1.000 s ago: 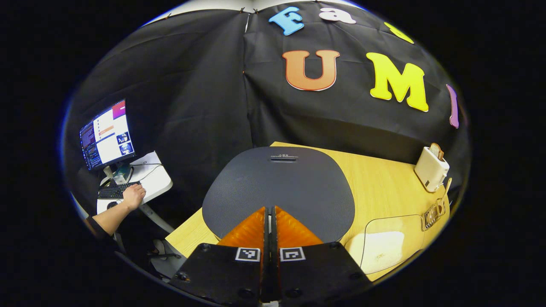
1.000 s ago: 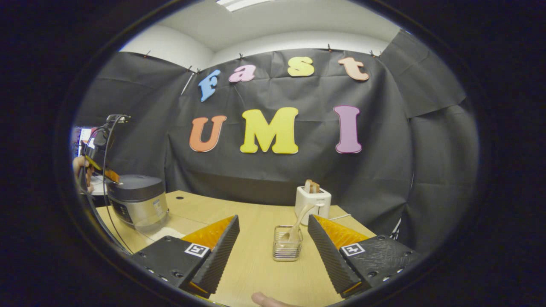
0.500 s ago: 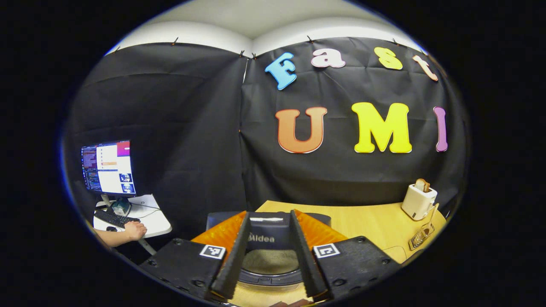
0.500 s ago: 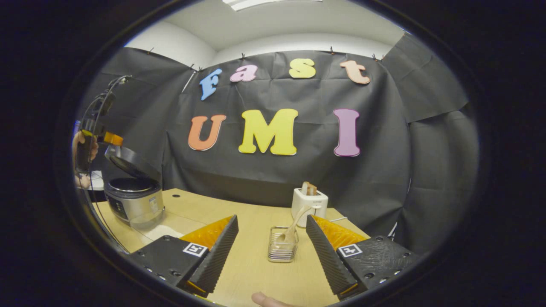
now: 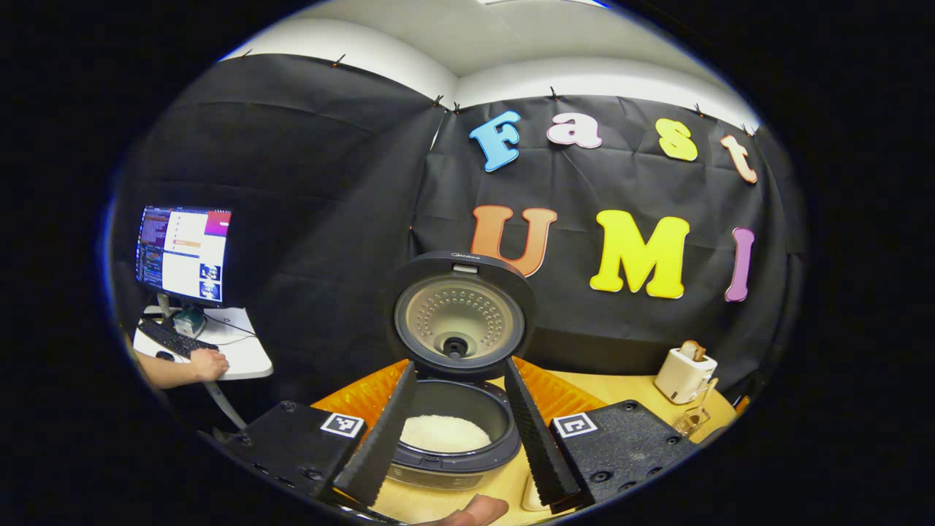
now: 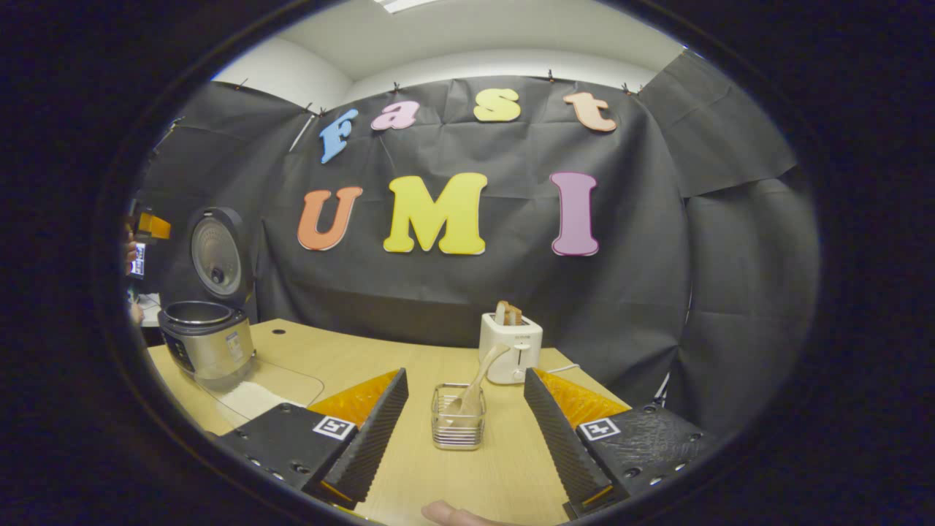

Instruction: Close the left gripper, press the button to open the rice cooker; take a wooden spoon from the chopstick holder with the right hand, scoop a spoonful of rice and pour it into the rice cooker, then put the wooden spoon back into the chopstick holder.

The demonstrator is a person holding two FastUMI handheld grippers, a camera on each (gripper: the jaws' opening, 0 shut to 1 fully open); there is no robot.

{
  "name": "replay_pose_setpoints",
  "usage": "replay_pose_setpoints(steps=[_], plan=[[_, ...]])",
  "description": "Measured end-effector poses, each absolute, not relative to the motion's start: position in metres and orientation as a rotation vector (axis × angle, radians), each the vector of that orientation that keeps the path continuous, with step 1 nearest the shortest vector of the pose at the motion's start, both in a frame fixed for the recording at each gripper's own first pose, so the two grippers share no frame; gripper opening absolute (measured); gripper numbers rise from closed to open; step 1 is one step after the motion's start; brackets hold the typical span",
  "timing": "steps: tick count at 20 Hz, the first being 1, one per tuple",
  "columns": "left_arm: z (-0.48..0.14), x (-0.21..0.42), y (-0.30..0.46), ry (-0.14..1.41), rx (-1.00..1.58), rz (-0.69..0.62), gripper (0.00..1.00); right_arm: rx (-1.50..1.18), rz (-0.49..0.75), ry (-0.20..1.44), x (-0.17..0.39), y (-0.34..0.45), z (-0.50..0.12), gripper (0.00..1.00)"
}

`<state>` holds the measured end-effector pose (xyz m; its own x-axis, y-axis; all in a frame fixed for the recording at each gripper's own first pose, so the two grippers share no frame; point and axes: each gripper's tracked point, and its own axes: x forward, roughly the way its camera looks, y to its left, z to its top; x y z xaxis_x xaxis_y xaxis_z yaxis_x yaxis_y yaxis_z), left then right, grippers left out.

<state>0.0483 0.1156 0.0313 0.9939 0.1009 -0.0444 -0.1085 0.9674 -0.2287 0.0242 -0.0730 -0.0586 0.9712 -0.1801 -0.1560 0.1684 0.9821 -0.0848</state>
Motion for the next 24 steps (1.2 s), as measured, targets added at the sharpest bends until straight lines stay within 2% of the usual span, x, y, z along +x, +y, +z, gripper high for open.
replay_pose_setpoints(steps=[1,2,8,14,18,24], plan=[[0.034,0.042,0.111,0.007,-0.249,0.086,0.7,-0.061,-0.184,0.173,0.031,-0.079,-0.063,0.95],[0.036,0.035,0.107,-0.02,-0.252,0.07,0.8,-0.049,-0.188,0.187,0.037,-0.085,-0.067,0.96],[0.049,-0.005,0.093,-0.185,-0.148,0.042,0.79,-0.048,-0.191,0.27,0.094,-0.104,-0.086,0.95],[0.038,-0.021,0.08,-0.145,-0.112,0.016,0.8,-0.002,-0.163,0.372,0.15,-0.102,-0.113,0.96],[0.034,-0.022,0.075,-0.129,-0.122,-0.003,0.8,-0.014,-0.204,0.387,0.189,-0.112,-0.119,0.96],[0.038,-0.025,0.073,-0.149,-0.105,-0.02,0.8,0.044,-0.193,0.543,0.23,-0.114,-0.16,0.95]])
